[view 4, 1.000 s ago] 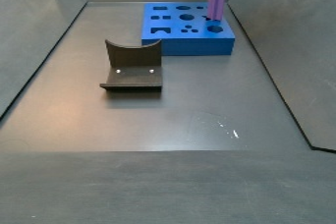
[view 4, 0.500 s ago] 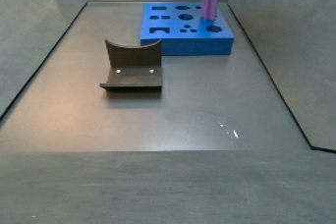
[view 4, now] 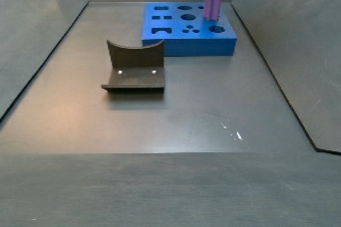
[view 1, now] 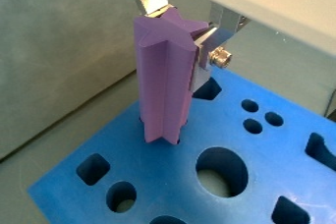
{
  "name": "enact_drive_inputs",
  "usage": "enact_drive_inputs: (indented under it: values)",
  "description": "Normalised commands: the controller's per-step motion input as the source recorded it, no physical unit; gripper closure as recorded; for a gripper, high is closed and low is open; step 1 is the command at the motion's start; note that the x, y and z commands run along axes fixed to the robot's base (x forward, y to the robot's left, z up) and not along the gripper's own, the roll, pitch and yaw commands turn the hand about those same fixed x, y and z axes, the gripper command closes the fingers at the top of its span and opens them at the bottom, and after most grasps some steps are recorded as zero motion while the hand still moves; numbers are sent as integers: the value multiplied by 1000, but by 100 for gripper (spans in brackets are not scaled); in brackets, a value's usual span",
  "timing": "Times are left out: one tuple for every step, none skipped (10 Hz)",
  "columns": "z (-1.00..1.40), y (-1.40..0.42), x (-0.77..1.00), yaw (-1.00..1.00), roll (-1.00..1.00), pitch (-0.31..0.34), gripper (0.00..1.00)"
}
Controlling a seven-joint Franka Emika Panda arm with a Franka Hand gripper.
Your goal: Insert the star object.
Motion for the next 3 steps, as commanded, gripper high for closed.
enact_drive_inputs:
  values:
    - [-234, 0, -3, 0, -24, -226, 100]
    - [0, 0, 0, 0, 4, 0, 100]
    - [0, 0, 0, 0, 0, 0, 100]
